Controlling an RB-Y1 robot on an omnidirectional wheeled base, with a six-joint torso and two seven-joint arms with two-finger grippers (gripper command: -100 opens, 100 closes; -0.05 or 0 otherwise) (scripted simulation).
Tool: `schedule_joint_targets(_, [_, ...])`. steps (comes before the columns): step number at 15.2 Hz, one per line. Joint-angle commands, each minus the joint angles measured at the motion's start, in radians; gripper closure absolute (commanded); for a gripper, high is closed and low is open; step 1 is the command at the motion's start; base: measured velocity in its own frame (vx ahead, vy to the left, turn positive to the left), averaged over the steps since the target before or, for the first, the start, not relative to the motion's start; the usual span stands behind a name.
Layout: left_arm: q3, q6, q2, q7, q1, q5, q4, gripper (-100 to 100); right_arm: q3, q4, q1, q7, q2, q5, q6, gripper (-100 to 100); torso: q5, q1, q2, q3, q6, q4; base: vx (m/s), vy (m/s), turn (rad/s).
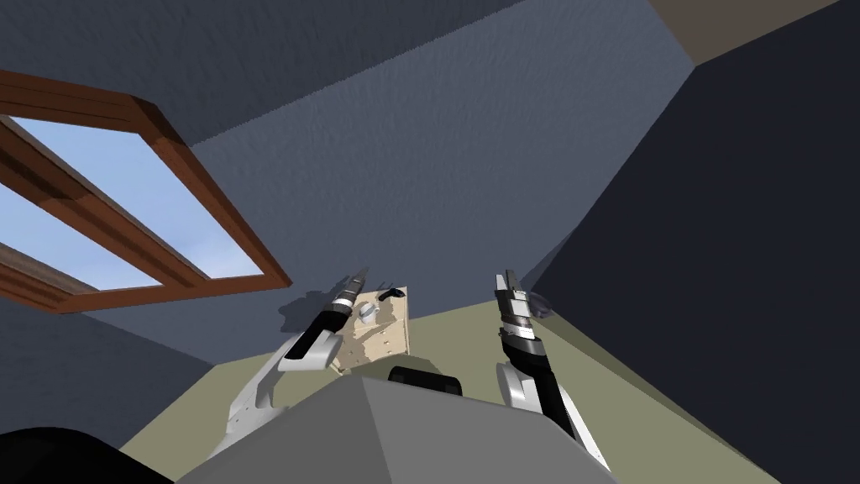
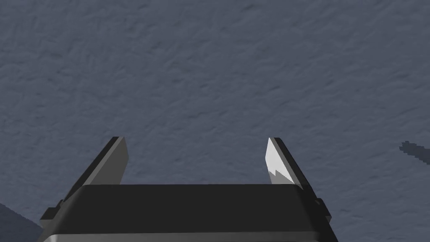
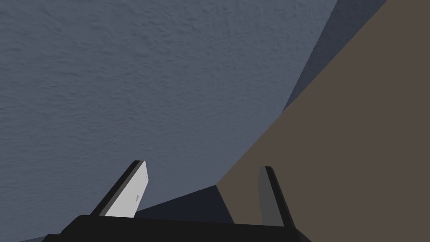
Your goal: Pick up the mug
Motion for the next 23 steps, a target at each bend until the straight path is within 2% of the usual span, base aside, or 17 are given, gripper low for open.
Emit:
schedule_joint_targets(1, [0.008, 0.050, -0.002, -0.018, -0.006, 0.005, 0.027, -100, 0.000, 0.000, 0.000, 0.000, 0.000, 0.000, 0.000, 0, 0.000, 0.000, 0.000, 0.000, 0.000, 0.000, 0.005, 0.031, -0.171])
schedule_joint_targets(2, [0.008, 0.052, -0.002, -0.018, -0.006, 0.005, 0.027, -100, 0.000, 0.000, 0.000, 0.000, 0.000, 0.000, 0.000, 0, 0.000, 0.000, 0.000, 0.000, 0.000, 0.000, 0.004, 0.026, -0.073])
schedule_joint_targets(3, [0.024, 0.087, 0.007, -0.031, -0.014, 0.017, 0.061, -100, 0.000, 0.000, 0.000, 0.000, 0.000, 0.000, 0.000, 0, 0.000, 0.000, 0.000, 0.000, 0.000, 0.000, 0.008, 0.026, -0.151])
schedule_joint_targets(5, [0.024, 0.103, 0.007, -0.031, -0.014, 0.017, 0.061, -100, 0.000, 0.000, 0.000, 0.000, 0.000, 0.000, 0.000, 0, 0.000, 0.000, 0.000, 0.000, 0.000, 0.000, 0.004, 0.027, -0.098])
schedule_joint_targets(6, [0.041, 0.136, 0.015, -0.046, -0.023, 0.030, 0.095, -100, 0.000, 0.000, 0.000, 0.000, 0.000, 0.000, 0.000, 0, 0.000, 0.000, 0.000, 0.000, -0.001, 0.000, 0.001, 0.025, -0.135])
schedule_joint_targets(8, [0.041, 0.155, 0.015, -0.046, -0.023, 0.030, 0.095, -100, 0.000, 0.000, 0.000, 0.000, 0.000, 0.000, 0.000, 0, 0.000, 0.000, 0.000, 0.000, 0.000, 0.000, 0.003, 0.025, -0.101])
schedule_joint_targets(9, [0.059, 0.183, 0.023, -0.060, -0.031, 0.043, 0.130, -100, 0.000, 0.000, 0.000, 0.000, 0.000, 0.000, 0.000, 0, 0.000, 0.000, 0.000, 0.000, 0.000, 0.000, 0.009, 0.023, -0.139])
schedule_joint_targets(11, [0.059, 0.208, 0.023, -0.060, -0.031, 0.043, 0.130, -100, 0.000, 0.000, 0.000, 0.000, 0.000, 0.000, 0.000, 0, 0.000, 0.000, 0.000, 0.000, 0.000, 0.000, 0.007, 0.026, -0.112])
schedule_joint_targets(12, [0.076, 0.236, 0.030, -0.074, -0.040, 0.057, 0.166, -100, 0.000, 0.000, 0.000, 0.000, 0.000, 0.000, 0.000, 0, 0.000, -0.001, 0.000, 0.000, -0.001, 0.000, 0.001, 0.028, -0.157])
schedule_joint_targets(14, [0.076, 0.261, 0.030, -0.074, -0.040, 0.057, 0.166, -100, 0.000, 0.000, 0.000, 0.000, 0.000, 0.000, 0.000, 0, 0.000, 0.000, 0.000, 0.000, 0.000, 0.000, 0.001, 0.029, -0.108])
schedule_joint_targets(15, [0.094, 0.295, 0.036, -0.089, -0.049, 0.070, 0.201, -100, 0.000, 0.000, 0.000, 0.000, 0.000, 0.000, 0.000, 0, 0.000, 0.000, 0.000, 0.000, -0.001, 0.000, 0.002, 0.026, -0.143])
schedule_joint_targets(17, [0.094, 0.316, 0.036, -0.089, -0.049, 0.070, 0.201, -100, 0.000, 0.000, 0.000, 0.000, 0.000, 0.000, 0.000, 0, 0.000, 0.000, 0.000, 0.000, 0.000, 0.000, 0.001, 0.027, -0.114])
schedule_joint_targets(18, [0.112, 0.350, 0.042, -0.104, -0.058, 0.084, 0.237, -100, 0.000, 0.000, 0.000, 0.000, 0.000, 0.000, 0.000, 0, 0.000, 0.000, 0.000, 0.000, -0.001, 0.000, 0.005, 0.027, -0.118])
schedule_joint_targets(20, [0.112, 0.370, 0.042, -0.104, -0.058, 0.084, 0.237, -100, 0.000, 0.000, 0.000, 0.000, 0.000, 0.000, 0.000, 0, 0.000, 0.000, 0.000, 0.000, 0.000, 0.000, 0.004, 0.029, -0.113])
schedule_joint_targets(21, [0.129, 0.407, 0.047, -0.119, -0.067, 0.097, 0.273, -100, 0.000, 0.000, 0.000, 0.000, 0.000, 0.000, 0.000, 0, 0.000, 0.000, 0.000, 0.000, 0.000, 0.000, 0.001, 0.027, -0.162])
schedule_joint_targets(23, [0.129, 0.424, 0.047, -0.119, -0.067, 0.097, 0.273, -100, 0.000, 0.000, 0.000, 0.000, 0.000, 0.000, 0.000, 0, 0.000, 0.000, 0.000, 0.000, 0.000, 0.000, 0.001, 0.031, -0.106])
